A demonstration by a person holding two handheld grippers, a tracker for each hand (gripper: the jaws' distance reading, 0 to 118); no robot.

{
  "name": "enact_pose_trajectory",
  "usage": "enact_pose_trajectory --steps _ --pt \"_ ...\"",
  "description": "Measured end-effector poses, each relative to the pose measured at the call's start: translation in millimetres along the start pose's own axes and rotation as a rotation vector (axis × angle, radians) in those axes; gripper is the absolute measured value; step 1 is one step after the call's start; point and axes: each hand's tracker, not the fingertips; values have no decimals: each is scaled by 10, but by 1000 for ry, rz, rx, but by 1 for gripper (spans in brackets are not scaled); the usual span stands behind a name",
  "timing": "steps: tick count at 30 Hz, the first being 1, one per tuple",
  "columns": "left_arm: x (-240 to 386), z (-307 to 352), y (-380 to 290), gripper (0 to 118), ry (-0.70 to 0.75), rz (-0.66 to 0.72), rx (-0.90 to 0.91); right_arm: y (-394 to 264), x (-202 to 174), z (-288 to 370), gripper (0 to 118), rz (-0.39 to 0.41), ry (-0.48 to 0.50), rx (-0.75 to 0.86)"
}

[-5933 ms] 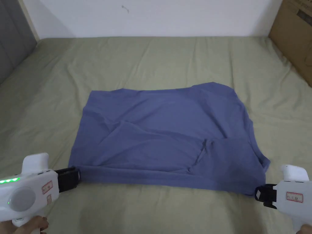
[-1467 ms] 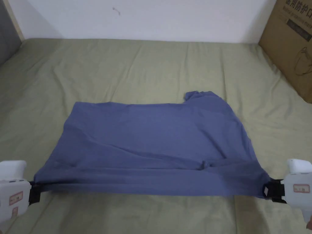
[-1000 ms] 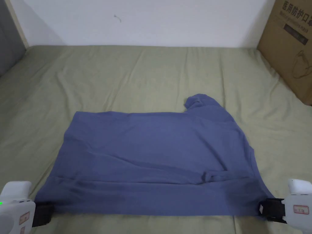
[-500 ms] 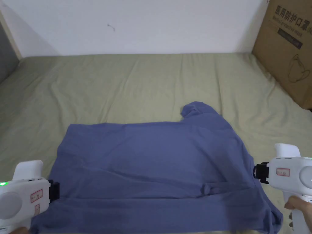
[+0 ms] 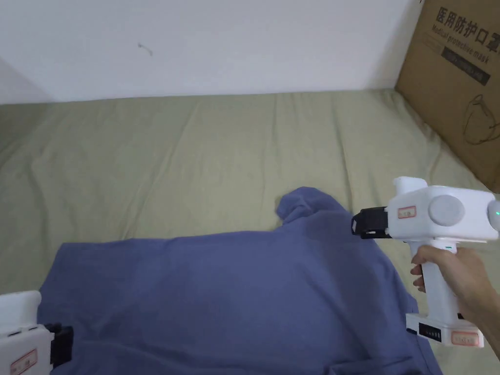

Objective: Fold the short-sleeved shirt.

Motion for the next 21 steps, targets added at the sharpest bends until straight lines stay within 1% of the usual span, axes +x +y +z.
enact_pose_trajectory --steps 2,4,7,8,9,10,11,12,13,14,15,16,18,19,21 --pt "3 -82 27 0 -9 5 -9 114 41 -229 74 -11 -14 -21" --pt "-15 -179 27 0 -12 21 -23 107 48 -434 74 -12 5 -44" --pt "-58 -289 12 0 10 26 -53 11 76 -716 74 2 -30 -118" --pt "-68 -306 2 0 12 29 -60 -19 97 -798 74 10 -27 -145" --pt "-46 -284 6 0 15 31 -66 -48 115 -864 74 1 -28 -157" --pt "-50 -288 -3 0 16 30 -71 -69 111 -850 73 -3 -20 -136" --pt "-54 -288 -7 0 20 29 -76 -82 87 -805 69 4 -20 -123" --pt "-60 -291 -9 0 24 28 -79 -66 84 -799 56 10 -19 -126" --pt "-87 -282 6 0 28 27 -83 -46 64 -783 19 43 -37 -117" --pt "-93 -281 12 0 34 27 -86 -24 46 -762 3 80 -83 -101" --pt "-97 -277 18 0 39 27 -86 -37 30 -696 3 61 -55 -101" --pt "-115 -266 31 0 40 28 -83 -17 -2 -677 3 9 -5 -123" --pt "-152 -245 70 0 41 32 -80 -3 -89 -636 3 51 -22 -102" --pt "-162 -243 93 0 42 33 -77 17 -125 -617 3 85 -26 -92" --pt "-227 -258 172 0 38 38 -72 28 -195 -528 3 102 -37 -68"
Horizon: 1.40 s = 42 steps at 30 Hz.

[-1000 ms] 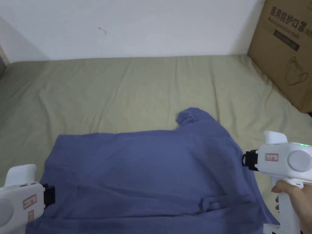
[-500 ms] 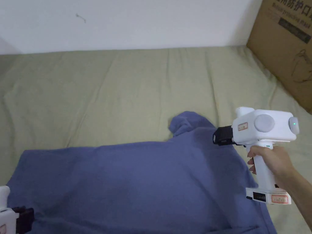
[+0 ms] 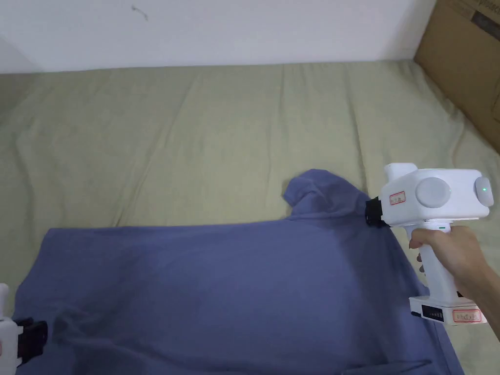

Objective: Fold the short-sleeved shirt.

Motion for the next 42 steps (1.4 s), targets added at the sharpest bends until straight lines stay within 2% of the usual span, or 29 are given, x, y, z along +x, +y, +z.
enact_pose_trajectory --steps 2,6,7,8,10,11,15,19,22,23,24,25,26,30,33,38,42 --pt "-54 -46 127 0 -9 18 9 20 18 45 3 -4 29 5" --pt "-196 -268 522 0 -15 30 27 27 75 25 3 -1 14 -9" --pt "-211 -324 630 3 0 13 34 21 87 28 3 -7 16 -12" --pt "-229 -400 740 19 2 7 45 13 95 35 3 -12 17 -13" --pt "-277 -554 965 76 6 0 42 12 150 67 3 -22 21 -11" --pt "-285 -621 1064 83 18 1 42 13 159 75 3 -29 24 -12" --pt "-364 -898 1353 87 1 98 56 29 190 43 3 -18 34 -5" --pt "-314 -1169 1455 87 -21 113 44 19 178 33 3 -1 25 -9" --pt "-269 -1421 1445 86 19 107 -39 25 215 -45 3 -5 27 -11" --pt "-254 -1413 1426 81 14 107 -10 21 219 -57 3 -11 30 -9" --pt "-226 -1382 1419 67 22 112 0 21 217 -63 3 -14 30 -11" --pt "-214 -1387 1417 33 31 116 9 18 213 -61 3 -13 29 -10" --pt "-164 -1315 1426 5 85 28 52 14 200 -32 3 -11 31 -9" --pt "-74 -1189 1441 2 73 57 26 25 163 58 3 -8 36 5" --pt "-72 -963 1409 2 27 11 29 53 180 209 3 -19 53 23" --pt "-242 -255 1373 2 -20 32 113 38 157 740 3 -36 69 77" --pt "-249 434 1178 2 -16 -59 188 -131 101 1317 3 11 64 125"
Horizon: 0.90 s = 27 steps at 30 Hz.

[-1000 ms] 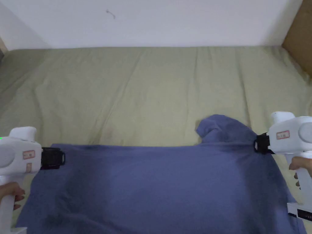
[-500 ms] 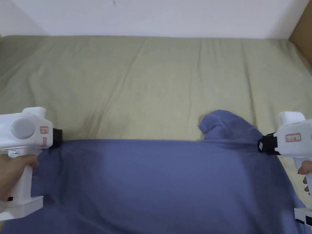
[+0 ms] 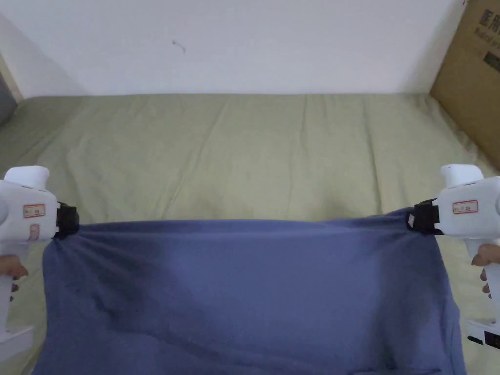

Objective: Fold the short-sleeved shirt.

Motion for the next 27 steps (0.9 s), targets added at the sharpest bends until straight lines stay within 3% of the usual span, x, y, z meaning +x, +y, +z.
enact_pose_trajectory --steps 3,9,16,22,24,25,27 --pt "5 467 -224 2 3 -79 27 -239 -36 470 3 9 6 28" --pt "-145 999 -1092 2 -14 -63 -12 -1122 -30 1109 3 56 11 -1" --pt "-299 920 -2135 2 -4 -15 -174 -2219 27 1097 3 -30 24 -160" --pt "-302 813 -2467 5 2 5 -204 -2681 150 857 3 -108 22 -196" --pt "-310 813 -2460 20 24 5 -195 -2691 91 923 10 -116 19 -188" --pt "-313 815 -2461 42 58 -2 -200 -2693 82 933 26 -115 9 -182" --pt "-346 831 -2445 70 69 7 -213 -2689 89 950 47 -104 -19 -182"
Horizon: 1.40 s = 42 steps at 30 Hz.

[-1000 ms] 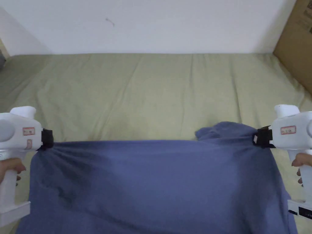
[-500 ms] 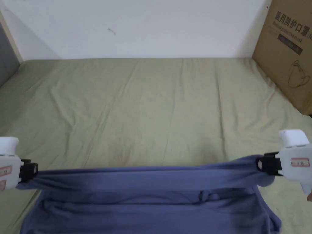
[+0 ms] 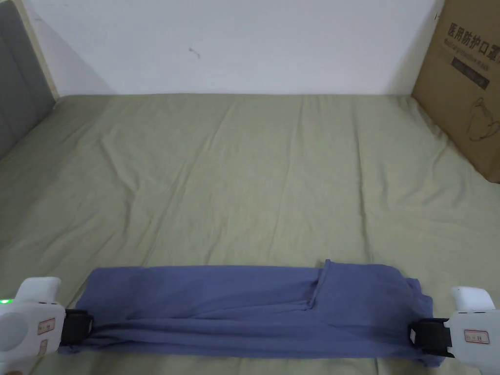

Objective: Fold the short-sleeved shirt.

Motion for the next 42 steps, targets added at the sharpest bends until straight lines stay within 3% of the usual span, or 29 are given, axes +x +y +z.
enact_pose_trajectory --steps 1,5,10,11,12,14,15,22,26,27,28,31,32,36,39,42 --pt "-24 30 2 81 -4 16 0 2 19 -1 52 3 -32 3" --pt "-19 241 34 96 -42 65 64 89 -35 201 52 7 -36 75" --pt "96 503 140 98 -80 82 126 305 -285 405 52 40 -22 174" --pt "131 550 154 94 -95 87 138 334 -345 419 51 60 -9 192" --pt "151 579 158 79 -119 92 146 356 -407 417 47 79 3 202" --pt "195 614 154 7 -163 88 155 344 -599 460 0 108 15 208" --pt "216 600 142 0 -161 87 151 341 -663 420 0 108 8 208" --pt "270 575 71 0 -207 125 144 309 -1038 220 0 103 67 202" --pt "33 595 63 0 -222 219 180 331 -1280 152 0 112 85 222" --pt "-92 592 53 2 -236 252 195 335 -1334 146 0 119 92 226" --pt "-171 574 39 19 -256 286 193 339 -1393 137 0 129 95 229" --pt "-378 444 -34 88 -250 344 171 317 -1518 97 0 153 98 219" --pt "-430 390 -62 95 -271 377 152 317 -1548 83 0 155 104 212" --pt "-585 66 -198 98 -371 512 63 291 -1676 8 0 153 123 191" --pt "-581 -224 -309 98 -461 586 2 264 -1751 -76 0 200 117 157" --pt "-615 -311 -343 100 -535 651 96 238 -1830 -39 0 220 110 140"
